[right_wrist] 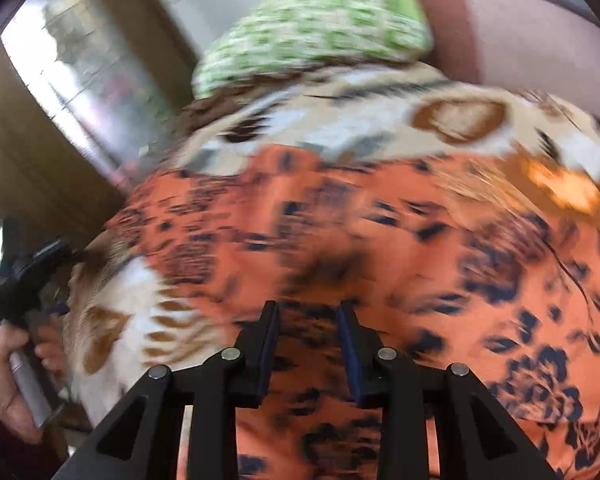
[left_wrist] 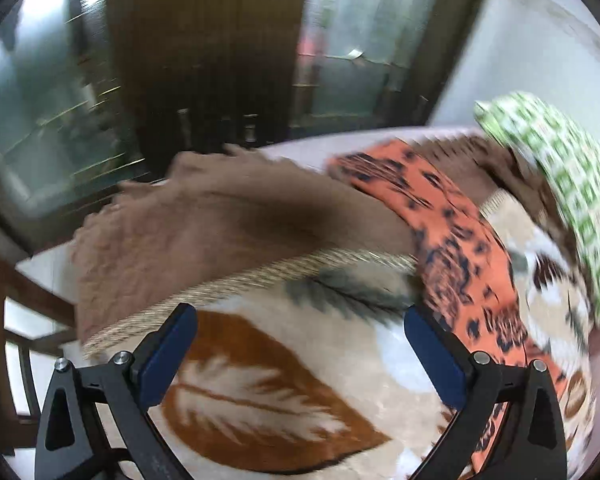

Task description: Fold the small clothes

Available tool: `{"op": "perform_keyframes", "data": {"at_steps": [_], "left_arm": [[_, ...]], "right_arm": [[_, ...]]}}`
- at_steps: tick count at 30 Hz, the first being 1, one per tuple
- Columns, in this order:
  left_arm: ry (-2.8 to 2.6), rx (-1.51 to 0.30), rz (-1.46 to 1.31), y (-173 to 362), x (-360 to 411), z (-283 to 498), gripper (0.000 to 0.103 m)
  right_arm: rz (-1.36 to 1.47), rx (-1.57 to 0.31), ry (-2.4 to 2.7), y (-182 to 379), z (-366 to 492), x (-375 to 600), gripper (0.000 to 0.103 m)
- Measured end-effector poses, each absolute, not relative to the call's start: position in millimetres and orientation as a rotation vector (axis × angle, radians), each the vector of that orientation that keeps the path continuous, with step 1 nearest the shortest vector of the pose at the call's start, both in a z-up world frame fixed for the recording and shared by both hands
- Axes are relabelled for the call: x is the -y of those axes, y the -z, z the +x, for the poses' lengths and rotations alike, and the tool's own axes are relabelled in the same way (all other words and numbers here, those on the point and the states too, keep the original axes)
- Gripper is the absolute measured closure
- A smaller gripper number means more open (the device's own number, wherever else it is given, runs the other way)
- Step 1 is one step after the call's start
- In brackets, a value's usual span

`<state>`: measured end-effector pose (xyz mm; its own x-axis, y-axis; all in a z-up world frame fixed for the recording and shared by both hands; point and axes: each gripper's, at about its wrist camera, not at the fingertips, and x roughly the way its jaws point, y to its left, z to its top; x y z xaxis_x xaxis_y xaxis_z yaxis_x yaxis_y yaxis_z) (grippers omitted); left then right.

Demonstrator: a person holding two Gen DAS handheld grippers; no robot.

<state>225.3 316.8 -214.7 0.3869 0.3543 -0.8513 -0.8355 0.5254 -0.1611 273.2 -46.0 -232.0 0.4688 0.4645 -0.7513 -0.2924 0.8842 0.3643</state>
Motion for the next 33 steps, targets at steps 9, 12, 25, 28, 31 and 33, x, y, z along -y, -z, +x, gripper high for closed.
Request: {"op": "perform_keyframes", "data": {"at_steps": [9, 12, 25, 28, 31, 33], "left_arm": [[-0.728, -0.864, -0.814, 233, -355, 228, 0.000], [-0.618, -0.885, -0.850, 238, -346, 238, 0.000], [-0.457, -0.883, -0.781, 247, -300, 290, 0.019], [-0.400, -0.907, -0.852, 259, -308, 301, 0.024], [-0.395, -0.898, -0.865, 262, -312, 307, 0.028], [-0.370, -0.896, -0.882, 262, -313, 311, 0.042]], "right_arm": [[0.132, -0.966, -0.502, 221, 269, -22, 0.068], [0.167, -0.964, -0.395, 235, 275, 0, 0.068], [0.273, -0.907, -0.349, 240, 268, 93, 0.068], [0.282, -1.046, -0.340, 276, 282, 94, 0.067], [0.237, -0.980, -0.357, 283, 278, 88, 0.063], [0.232, -0.966, -0.363, 283, 276, 87, 0.060]]}}
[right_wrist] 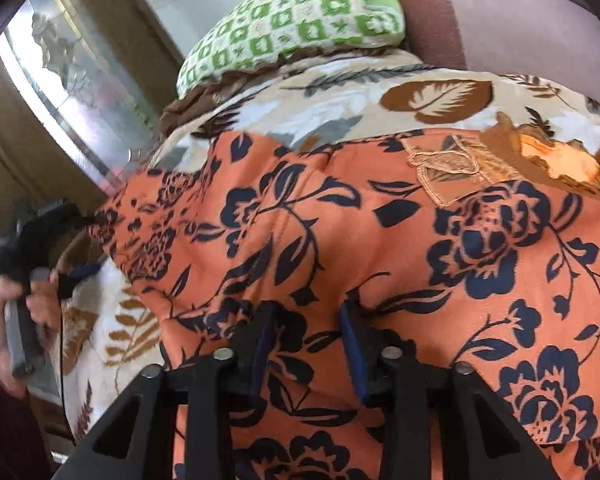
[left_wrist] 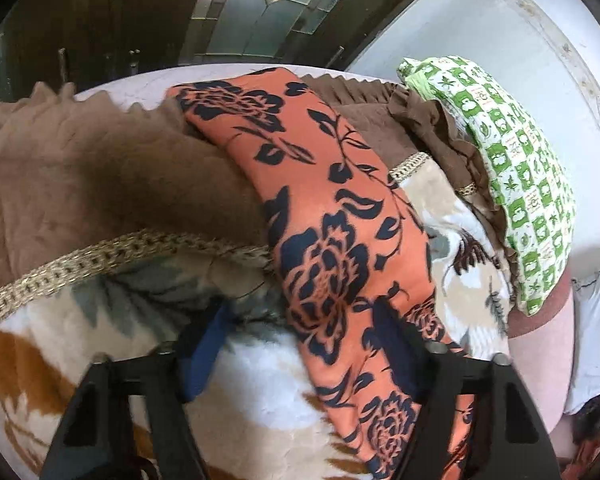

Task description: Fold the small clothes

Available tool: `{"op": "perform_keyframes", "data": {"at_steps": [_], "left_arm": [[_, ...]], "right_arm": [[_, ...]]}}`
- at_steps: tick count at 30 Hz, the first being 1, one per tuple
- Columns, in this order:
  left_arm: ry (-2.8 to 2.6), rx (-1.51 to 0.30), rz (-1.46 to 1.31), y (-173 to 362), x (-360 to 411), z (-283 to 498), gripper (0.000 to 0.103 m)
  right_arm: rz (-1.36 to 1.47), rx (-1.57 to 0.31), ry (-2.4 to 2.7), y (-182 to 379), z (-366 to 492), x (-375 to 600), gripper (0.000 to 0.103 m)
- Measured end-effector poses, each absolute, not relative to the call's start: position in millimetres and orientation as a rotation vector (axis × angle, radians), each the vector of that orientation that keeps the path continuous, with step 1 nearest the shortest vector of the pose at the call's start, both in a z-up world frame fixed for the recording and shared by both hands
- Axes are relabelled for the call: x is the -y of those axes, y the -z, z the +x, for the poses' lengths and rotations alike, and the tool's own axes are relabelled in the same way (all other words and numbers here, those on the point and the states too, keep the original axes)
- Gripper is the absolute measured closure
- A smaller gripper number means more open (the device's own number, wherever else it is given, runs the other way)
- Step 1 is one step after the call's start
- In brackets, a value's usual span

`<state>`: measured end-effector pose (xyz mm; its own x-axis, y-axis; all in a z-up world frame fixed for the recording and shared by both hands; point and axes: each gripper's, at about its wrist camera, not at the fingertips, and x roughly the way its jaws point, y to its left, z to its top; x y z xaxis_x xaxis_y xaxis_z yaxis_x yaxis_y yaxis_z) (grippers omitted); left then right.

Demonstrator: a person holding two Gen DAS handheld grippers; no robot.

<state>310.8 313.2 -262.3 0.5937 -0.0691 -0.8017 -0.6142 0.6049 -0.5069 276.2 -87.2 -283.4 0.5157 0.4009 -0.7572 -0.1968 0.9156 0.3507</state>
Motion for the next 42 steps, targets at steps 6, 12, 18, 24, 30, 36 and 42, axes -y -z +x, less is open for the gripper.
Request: {"op": "perform_keyframes", "data": {"at_steps": [6, 12, 18, 24, 30, 36, 42], "left_arm": [[-0.265, -0.889, -0.944, 271, -308, 322, 0.069], [-0.180, -0.739, -0.987, 265, -305, 320, 0.092], [-0.127, -0.661, -0.679, 214, -252, 322, 0.095], [0.059, -0.604, -0.389, 163, -149, 319, 0.095], [0.349, -0.655, -0.126, 150, 5, 308, 0.095], [0.559, -0.862, 0.112, 214, 137, 288, 0.081], [0.519, -1.051, 0.191, 255, 157, 289, 0.062]], "right_arm": [[0.279, -0.951, -0.404, 285, 274, 93, 0.054], [0.325, -0.946, -0.385, 270, 258, 103, 0.054], [0.268, -0.800, -0.319, 224, 209, 149, 0.054], [0.367, -0.716, -0.197, 202, 174, 231, 0.054], [0.463, -0.659, -0.096, 204, 159, 297, 0.054], [0.528, -0.648, -0.004, 199, 150, 355, 0.054], [0.589, -0.717, 0.024, 206, 152, 381, 0.044]]}}
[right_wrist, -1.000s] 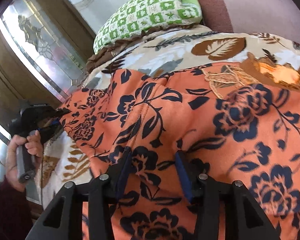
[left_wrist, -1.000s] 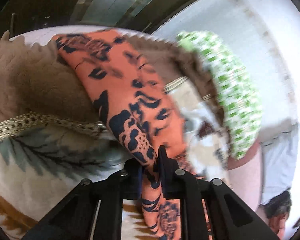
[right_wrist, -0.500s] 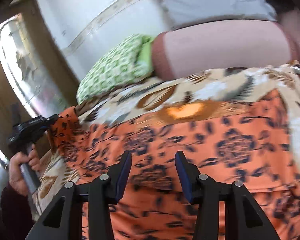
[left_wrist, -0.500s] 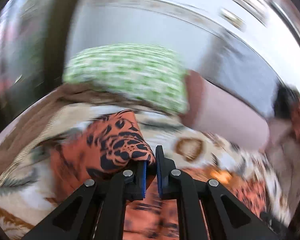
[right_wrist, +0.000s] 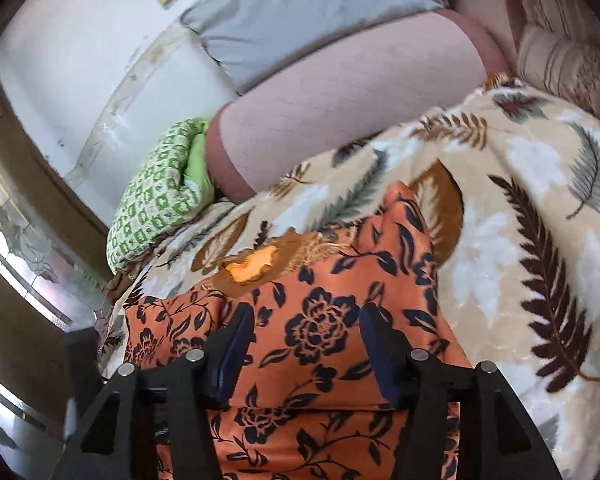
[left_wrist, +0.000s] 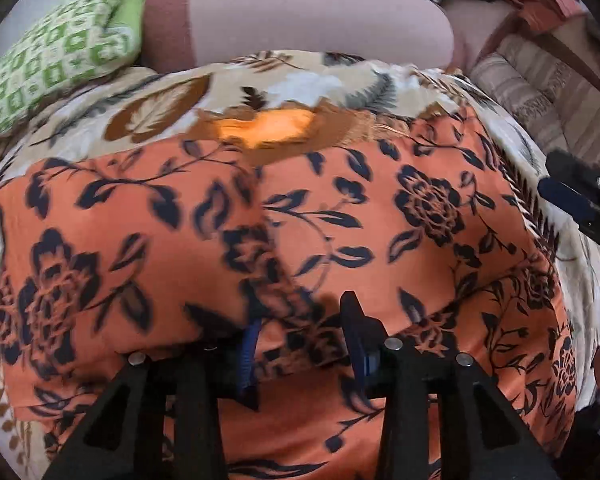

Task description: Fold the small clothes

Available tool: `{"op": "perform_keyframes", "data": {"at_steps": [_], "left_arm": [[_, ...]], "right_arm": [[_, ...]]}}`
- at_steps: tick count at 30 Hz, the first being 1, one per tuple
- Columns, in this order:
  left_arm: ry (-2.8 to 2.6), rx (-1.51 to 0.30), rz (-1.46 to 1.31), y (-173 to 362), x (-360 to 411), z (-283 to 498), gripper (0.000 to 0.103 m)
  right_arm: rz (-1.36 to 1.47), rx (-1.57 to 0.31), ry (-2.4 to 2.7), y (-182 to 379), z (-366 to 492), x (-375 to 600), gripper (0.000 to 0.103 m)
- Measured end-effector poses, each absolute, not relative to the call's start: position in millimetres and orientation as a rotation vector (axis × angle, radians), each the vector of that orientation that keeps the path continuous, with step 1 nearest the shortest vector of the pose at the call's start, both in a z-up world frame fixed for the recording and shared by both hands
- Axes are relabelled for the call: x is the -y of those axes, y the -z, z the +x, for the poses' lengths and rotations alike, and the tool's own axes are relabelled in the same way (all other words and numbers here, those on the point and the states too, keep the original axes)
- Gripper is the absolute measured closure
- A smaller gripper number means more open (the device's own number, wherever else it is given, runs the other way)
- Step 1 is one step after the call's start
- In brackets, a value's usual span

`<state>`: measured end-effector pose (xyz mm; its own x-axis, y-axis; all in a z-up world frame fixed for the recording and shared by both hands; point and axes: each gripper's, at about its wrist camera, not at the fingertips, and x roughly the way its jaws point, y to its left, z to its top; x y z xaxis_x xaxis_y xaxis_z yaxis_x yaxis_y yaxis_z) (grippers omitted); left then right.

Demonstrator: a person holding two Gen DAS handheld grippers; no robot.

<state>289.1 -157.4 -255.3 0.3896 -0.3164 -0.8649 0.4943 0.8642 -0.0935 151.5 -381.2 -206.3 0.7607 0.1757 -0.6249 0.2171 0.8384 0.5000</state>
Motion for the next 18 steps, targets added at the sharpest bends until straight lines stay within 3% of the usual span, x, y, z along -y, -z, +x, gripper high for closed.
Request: {"op": "perform_keyframes", "data": {"at_steps": [3, 6, 11, 18], "left_arm": [[0.637, -0.964, 0.082, 212, 131, 286, 0.052], [0.690, -0.843, 0.040, 170, 96, 276, 0.027], [0.699, -0.766, -0.107, 143, 35, 282, 0.025], [0.328, -0.911, -0.240, 190, -36, 329, 0.025]], "right_arm": [[0.558, -0.724, 0.015, 207, 155, 375, 0.044], [0.543, -0.728, -0.019, 206, 156, 362, 0.044], [0.456, -0.738, -0.097, 203, 157, 325, 0.044], [0.264, -0.759, -0.241, 198, 170, 244, 0.044]]}}
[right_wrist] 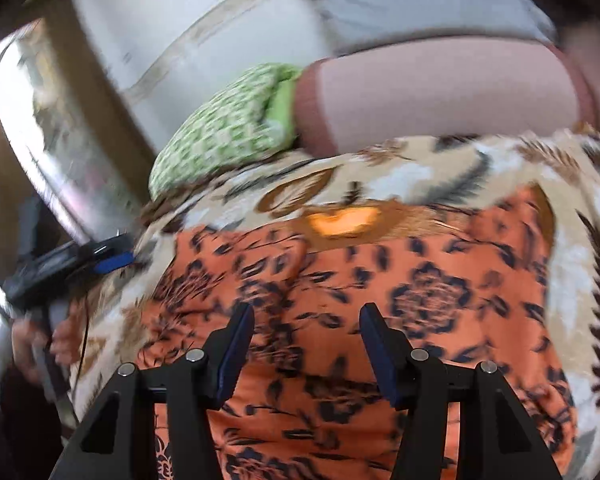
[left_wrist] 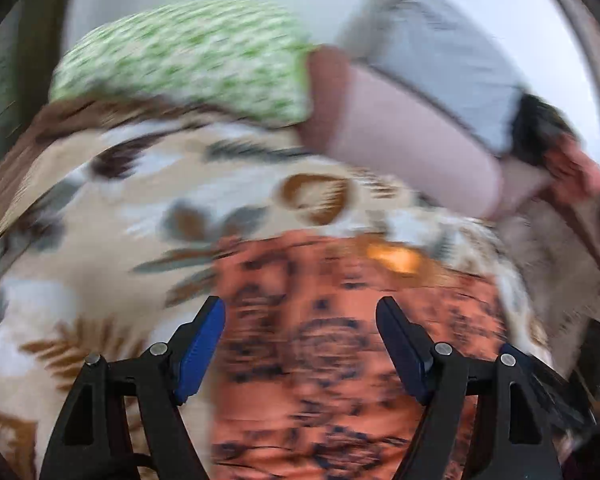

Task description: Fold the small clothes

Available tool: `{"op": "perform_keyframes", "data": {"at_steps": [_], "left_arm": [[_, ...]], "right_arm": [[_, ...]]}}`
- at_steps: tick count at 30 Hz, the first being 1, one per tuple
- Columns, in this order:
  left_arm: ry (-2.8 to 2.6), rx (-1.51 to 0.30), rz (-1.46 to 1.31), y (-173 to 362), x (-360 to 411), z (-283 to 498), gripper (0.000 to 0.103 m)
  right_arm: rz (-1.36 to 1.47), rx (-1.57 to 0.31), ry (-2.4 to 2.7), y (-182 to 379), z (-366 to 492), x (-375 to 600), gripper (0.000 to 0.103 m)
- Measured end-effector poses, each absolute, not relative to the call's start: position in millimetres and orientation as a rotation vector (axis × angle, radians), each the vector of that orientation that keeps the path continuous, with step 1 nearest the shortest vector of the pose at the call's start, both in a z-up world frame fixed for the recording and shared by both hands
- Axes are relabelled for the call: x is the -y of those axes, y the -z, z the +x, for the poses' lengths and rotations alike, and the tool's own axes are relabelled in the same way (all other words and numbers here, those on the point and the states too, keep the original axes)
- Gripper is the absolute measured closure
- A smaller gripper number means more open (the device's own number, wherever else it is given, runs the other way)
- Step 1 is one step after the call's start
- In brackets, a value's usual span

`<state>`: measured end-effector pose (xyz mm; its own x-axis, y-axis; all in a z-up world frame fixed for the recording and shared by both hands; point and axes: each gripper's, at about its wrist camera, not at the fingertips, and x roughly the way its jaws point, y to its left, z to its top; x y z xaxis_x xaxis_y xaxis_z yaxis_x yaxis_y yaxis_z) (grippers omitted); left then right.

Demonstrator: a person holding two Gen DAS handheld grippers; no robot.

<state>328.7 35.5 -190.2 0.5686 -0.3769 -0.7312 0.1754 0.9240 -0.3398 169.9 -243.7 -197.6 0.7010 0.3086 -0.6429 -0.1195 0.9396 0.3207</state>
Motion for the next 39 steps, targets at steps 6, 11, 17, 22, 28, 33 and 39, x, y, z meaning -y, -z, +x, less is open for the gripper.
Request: {"op": "perform_keyframes", "data": {"at_steps": [6, 11, 17, 22, 28, 33, 39], "left_arm": [[0.238, -1.064, -0.326, 225, -66, 340, 0.025], [0.176, -1.141, -0.251, 242, -63, 345, 0.025], [0.217, -1.127, -0.259, 237, -66, 344, 0.025], [0.211, -1.136, -0.293, 240, -72, 348, 0.025], [0.237, -1.092, -0.257, 232, -61, 345, 0.025], [0.250, -1.077, -0.209, 232, -39, 344, 0.025], [0.232, -1.142, -0.159, 253, -12, 348, 0.025]], "right_arm": [[-0.115, -0.836, -0.237, 212, 193, 152, 0.044], [-0.468, -0.809, -0.157, 226, 206, 91, 0.041], [-0.657, -0.788, -0.150, 241, 238, 58, 0.032], [-0.325, -0.876, -0.230, 225, 266, 85, 0.097], [0.321, -0.801, -0.087, 207, 252, 229, 0.097], [0.845, -0.758, 0.037, 248, 199, 366, 0.093], [1.109, -0.809, 0.097, 306, 153, 420, 0.093]]}}
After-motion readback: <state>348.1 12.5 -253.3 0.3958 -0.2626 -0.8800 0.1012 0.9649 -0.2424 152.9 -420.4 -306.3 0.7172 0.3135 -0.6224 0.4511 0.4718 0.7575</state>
